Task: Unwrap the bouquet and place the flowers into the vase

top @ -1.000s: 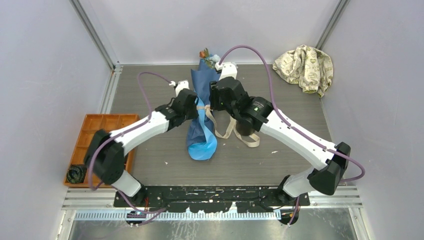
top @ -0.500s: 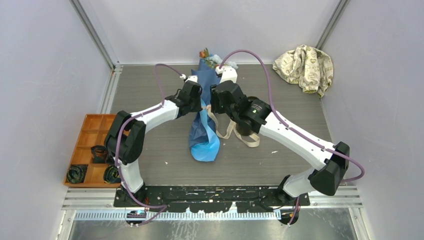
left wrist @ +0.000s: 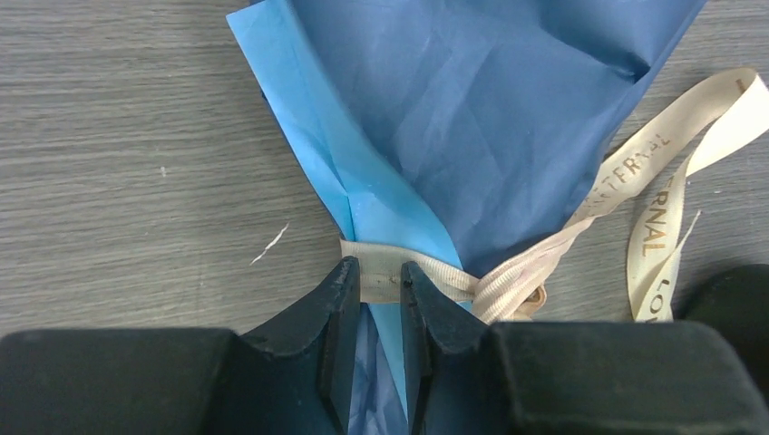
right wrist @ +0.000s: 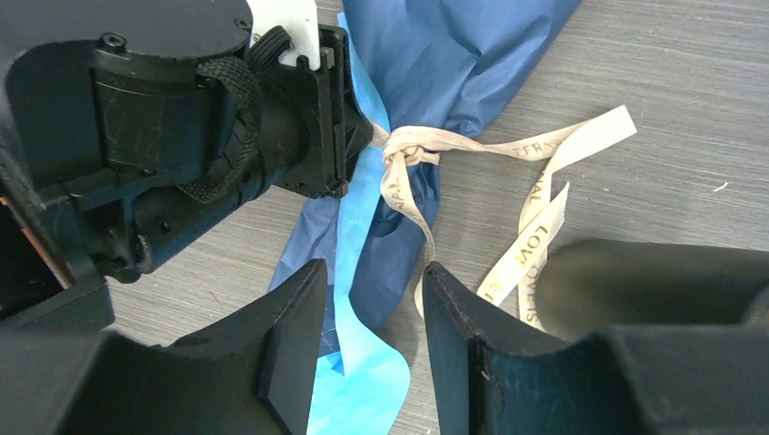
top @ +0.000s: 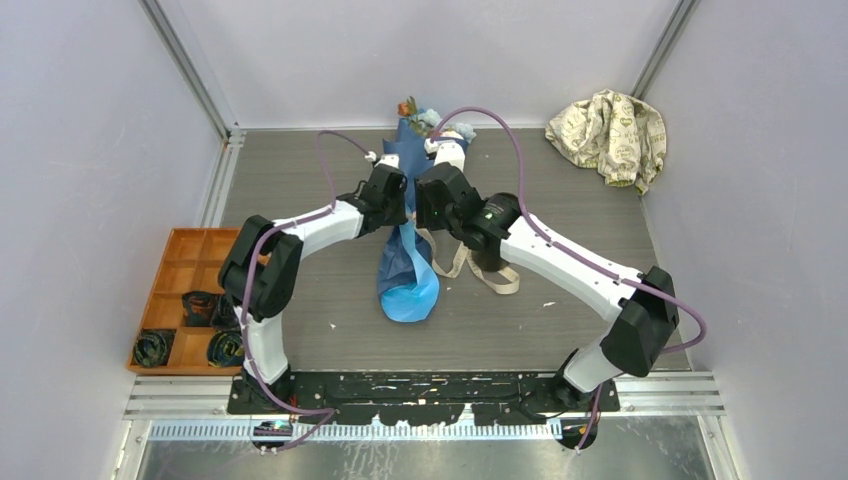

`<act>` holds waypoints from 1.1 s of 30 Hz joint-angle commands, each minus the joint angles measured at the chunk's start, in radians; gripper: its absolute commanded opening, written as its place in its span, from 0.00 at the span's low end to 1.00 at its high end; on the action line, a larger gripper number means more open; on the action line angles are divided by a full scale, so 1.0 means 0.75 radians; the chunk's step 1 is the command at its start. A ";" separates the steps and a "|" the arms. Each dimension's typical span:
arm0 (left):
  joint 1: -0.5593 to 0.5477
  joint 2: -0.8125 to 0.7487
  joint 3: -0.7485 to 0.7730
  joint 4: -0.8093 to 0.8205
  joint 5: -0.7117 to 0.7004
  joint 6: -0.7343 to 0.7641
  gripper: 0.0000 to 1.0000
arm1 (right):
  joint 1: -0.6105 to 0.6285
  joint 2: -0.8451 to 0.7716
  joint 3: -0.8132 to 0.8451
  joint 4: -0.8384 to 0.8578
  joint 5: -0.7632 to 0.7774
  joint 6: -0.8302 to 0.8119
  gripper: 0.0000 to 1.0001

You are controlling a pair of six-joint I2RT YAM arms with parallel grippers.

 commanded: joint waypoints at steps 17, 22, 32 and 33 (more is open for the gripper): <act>0.010 0.125 0.013 0.130 0.061 0.045 0.17 | -0.023 0.011 -0.049 0.107 -0.074 0.083 0.49; 0.015 0.091 -0.028 0.103 0.027 -0.014 0.00 | -0.030 0.018 -0.069 0.117 -0.053 0.094 0.49; 0.105 -0.204 -0.207 0.091 0.058 -0.115 0.00 | -0.104 0.106 -0.089 0.094 -0.066 0.163 0.49; 0.111 -0.224 -0.230 0.101 0.060 -0.118 0.00 | -0.110 0.127 -0.088 0.094 -0.077 0.166 0.49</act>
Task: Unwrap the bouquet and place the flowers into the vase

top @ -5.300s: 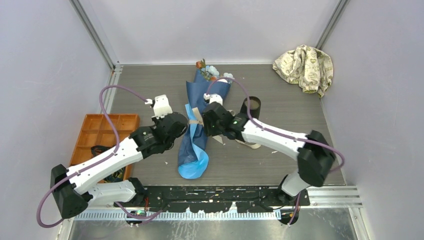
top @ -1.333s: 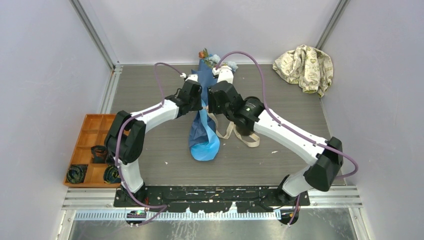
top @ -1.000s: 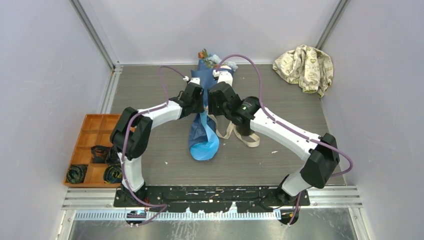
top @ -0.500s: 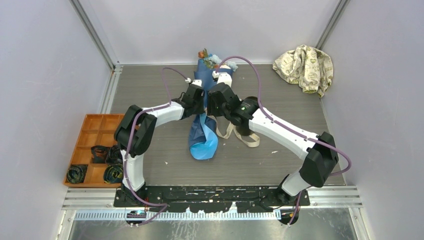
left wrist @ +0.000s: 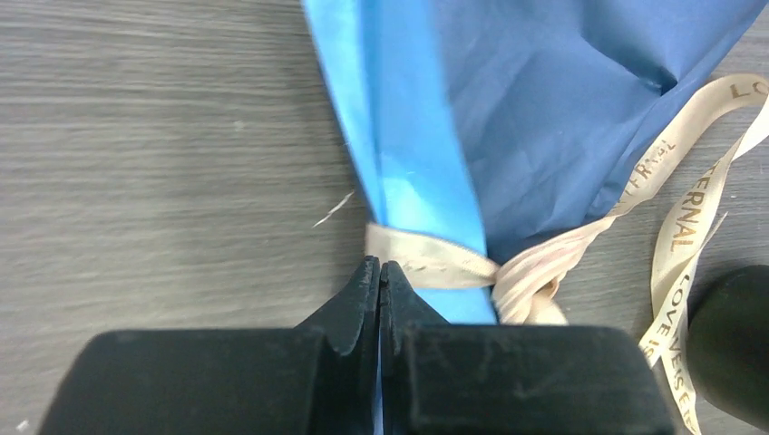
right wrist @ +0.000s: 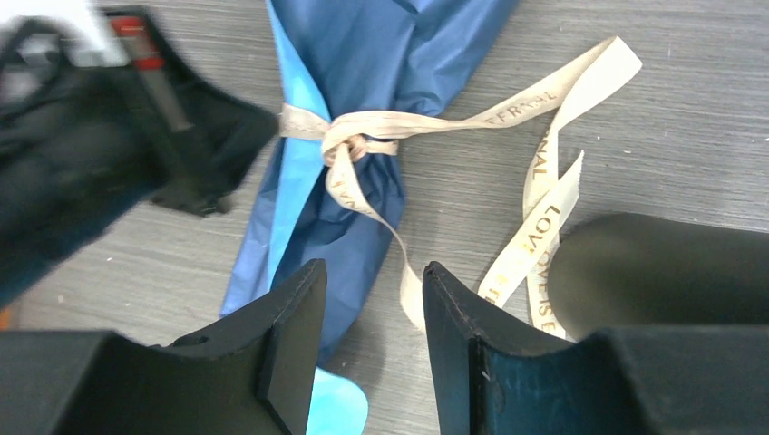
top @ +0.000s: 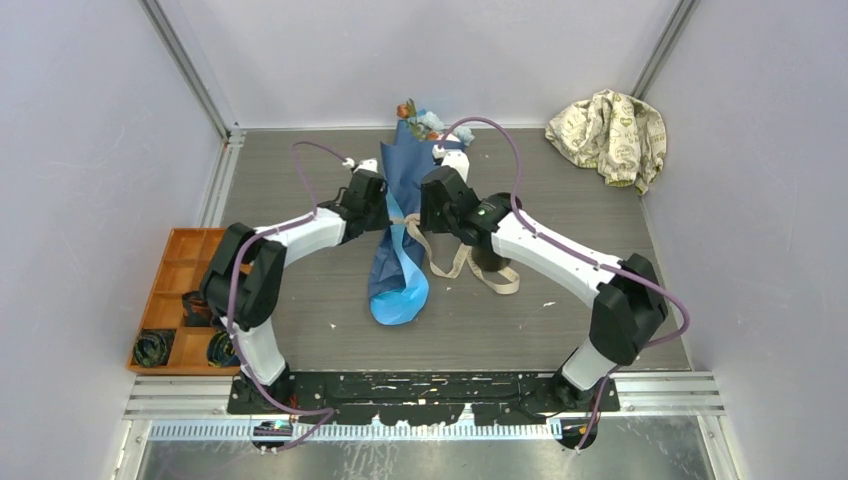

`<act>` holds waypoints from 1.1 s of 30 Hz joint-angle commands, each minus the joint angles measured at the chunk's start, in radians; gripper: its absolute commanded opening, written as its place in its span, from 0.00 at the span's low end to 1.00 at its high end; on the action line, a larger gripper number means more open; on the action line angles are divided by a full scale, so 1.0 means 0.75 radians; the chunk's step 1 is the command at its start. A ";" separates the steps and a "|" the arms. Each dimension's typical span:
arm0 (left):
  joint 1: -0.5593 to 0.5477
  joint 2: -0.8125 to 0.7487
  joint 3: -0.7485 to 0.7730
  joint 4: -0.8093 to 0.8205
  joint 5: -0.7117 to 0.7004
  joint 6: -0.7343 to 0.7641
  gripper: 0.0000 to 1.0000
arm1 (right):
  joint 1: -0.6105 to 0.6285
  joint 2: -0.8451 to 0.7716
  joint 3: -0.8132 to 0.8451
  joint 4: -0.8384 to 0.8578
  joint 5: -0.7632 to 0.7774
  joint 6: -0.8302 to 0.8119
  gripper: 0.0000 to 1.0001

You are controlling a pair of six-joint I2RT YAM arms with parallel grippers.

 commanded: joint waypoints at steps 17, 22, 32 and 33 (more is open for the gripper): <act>0.081 -0.158 -0.110 0.074 0.214 -0.095 0.01 | -0.031 0.460 0.159 0.017 -0.201 0.071 0.49; 0.092 -0.178 -0.094 0.076 0.275 -0.119 0.04 | -0.024 0.399 0.042 0.024 -0.249 0.090 0.47; 0.094 -0.121 0.013 0.070 0.361 -0.149 0.08 | -0.023 0.370 -0.083 0.026 -0.261 0.077 0.07; 0.094 -0.125 0.019 0.066 0.361 -0.146 0.08 | -0.023 0.365 -0.090 0.025 -0.258 0.078 0.04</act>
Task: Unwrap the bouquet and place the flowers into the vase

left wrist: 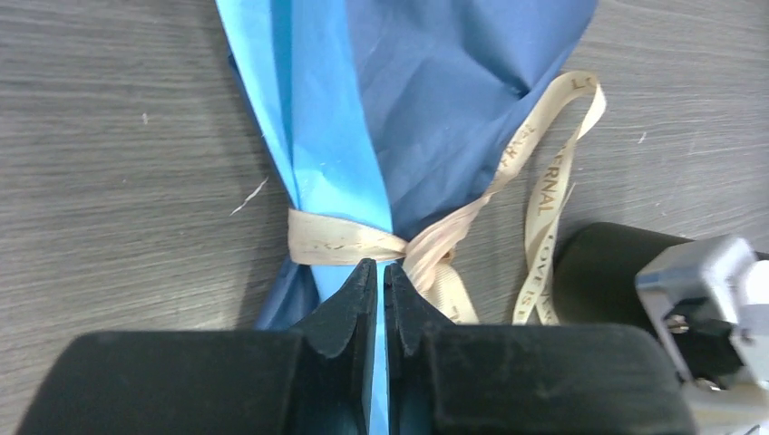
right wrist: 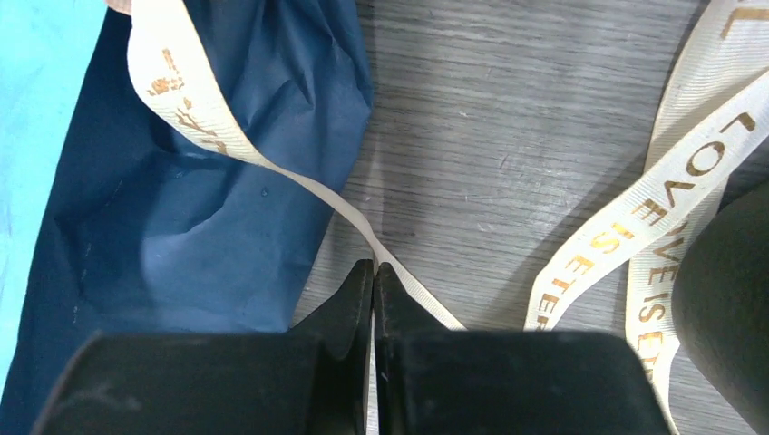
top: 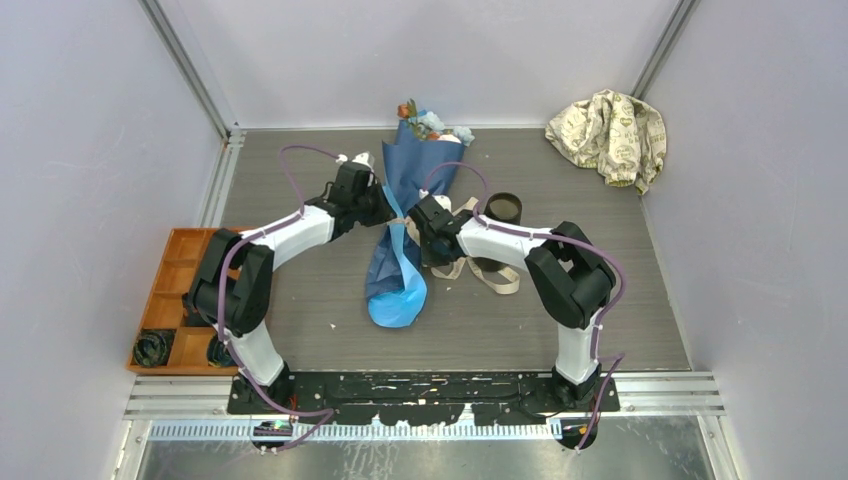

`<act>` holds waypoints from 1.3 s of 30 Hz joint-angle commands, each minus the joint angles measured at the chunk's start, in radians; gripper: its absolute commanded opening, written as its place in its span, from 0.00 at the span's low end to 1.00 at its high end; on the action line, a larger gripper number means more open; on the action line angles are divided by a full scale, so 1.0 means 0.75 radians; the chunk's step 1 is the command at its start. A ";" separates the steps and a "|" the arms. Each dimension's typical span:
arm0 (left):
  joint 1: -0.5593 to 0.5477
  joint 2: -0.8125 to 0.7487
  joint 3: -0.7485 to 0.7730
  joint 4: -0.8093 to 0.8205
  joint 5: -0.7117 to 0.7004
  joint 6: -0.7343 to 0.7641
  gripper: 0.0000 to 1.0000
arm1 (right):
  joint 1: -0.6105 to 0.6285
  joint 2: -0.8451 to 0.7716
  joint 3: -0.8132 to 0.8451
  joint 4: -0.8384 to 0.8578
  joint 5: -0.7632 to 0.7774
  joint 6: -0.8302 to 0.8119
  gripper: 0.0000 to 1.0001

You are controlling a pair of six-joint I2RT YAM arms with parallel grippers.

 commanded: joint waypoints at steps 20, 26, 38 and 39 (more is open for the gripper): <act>0.008 0.109 0.151 -0.038 0.189 0.326 0.37 | 0.008 -0.313 -0.057 -0.088 0.228 -0.019 0.01; 0.008 0.120 0.170 -0.093 0.172 0.351 0.43 | 0.007 -0.300 -0.062 -0.065 0.211 -0.017 0.01; 0.008 0.222 0.201 -0.056 0.173 0.139 0.49 | 0.009 -0.337 -0.096 -0.032 0.155 -0.029 0.01; 0.008 0.232 0.205 -0.057 0.171 0.136 0.49 | 0.008 -0.340 -0.099 -0.027 0.147 -0.028 0.01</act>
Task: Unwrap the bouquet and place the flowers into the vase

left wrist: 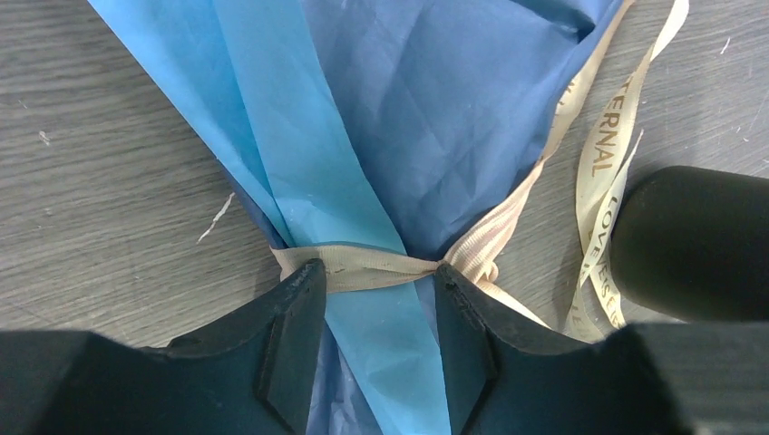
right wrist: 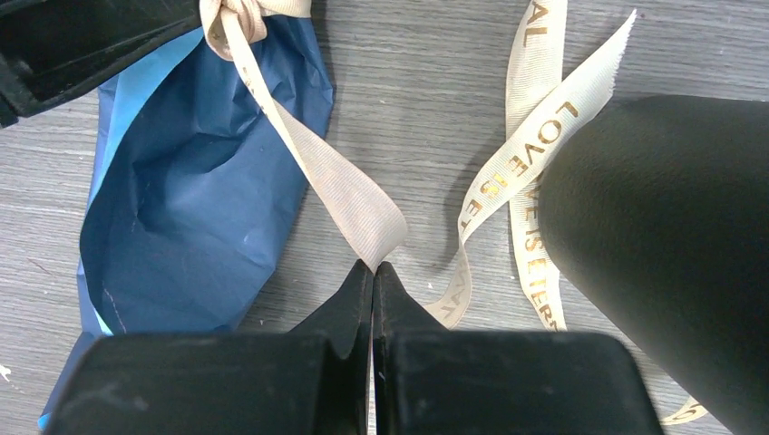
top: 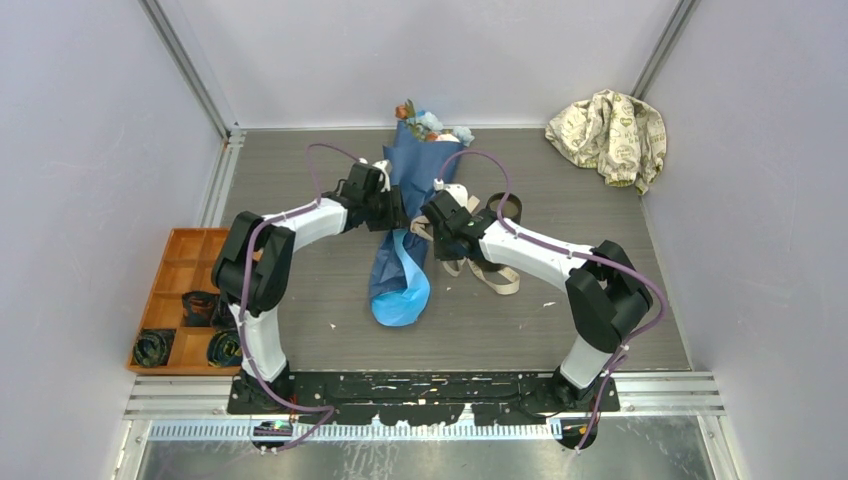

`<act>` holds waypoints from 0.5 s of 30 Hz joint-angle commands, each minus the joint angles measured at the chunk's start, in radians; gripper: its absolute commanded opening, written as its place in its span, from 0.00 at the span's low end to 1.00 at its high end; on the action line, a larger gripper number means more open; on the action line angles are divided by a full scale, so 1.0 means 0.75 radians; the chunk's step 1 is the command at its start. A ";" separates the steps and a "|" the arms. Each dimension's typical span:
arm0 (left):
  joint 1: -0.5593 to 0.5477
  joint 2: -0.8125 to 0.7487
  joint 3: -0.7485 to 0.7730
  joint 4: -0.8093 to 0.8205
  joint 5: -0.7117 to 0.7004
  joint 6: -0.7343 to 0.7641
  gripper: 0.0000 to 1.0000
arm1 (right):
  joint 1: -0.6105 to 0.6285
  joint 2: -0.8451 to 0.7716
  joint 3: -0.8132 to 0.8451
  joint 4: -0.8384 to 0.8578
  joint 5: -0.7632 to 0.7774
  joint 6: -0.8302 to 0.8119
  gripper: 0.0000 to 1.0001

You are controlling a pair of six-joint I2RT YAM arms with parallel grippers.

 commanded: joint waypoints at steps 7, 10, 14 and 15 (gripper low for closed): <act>0.008 0.082 0.054 0.024 -0.012 -0.074 0.29 | 0.007 -0.077 -0.021 0.065 -0.042 -0.006 0.01; 0.008 0.085 0.058 0.009 -0.036 -0.079 0.10 | 0.006 -0.087 -0.023 0.065 -0.040 -0.005 0.01; 0.010 0.022 0.058 -0.018 -0.077 -0.105 0.00 | 0.004 -0.082 -0.030 0.060 -0.020 -0.005 0.01; 0.010 -0.004 0.058 -0.022 -0.076 -0.108 0.00 | 0.005 -0.079 -0.033 0.061 -0.016 -0.004 0.01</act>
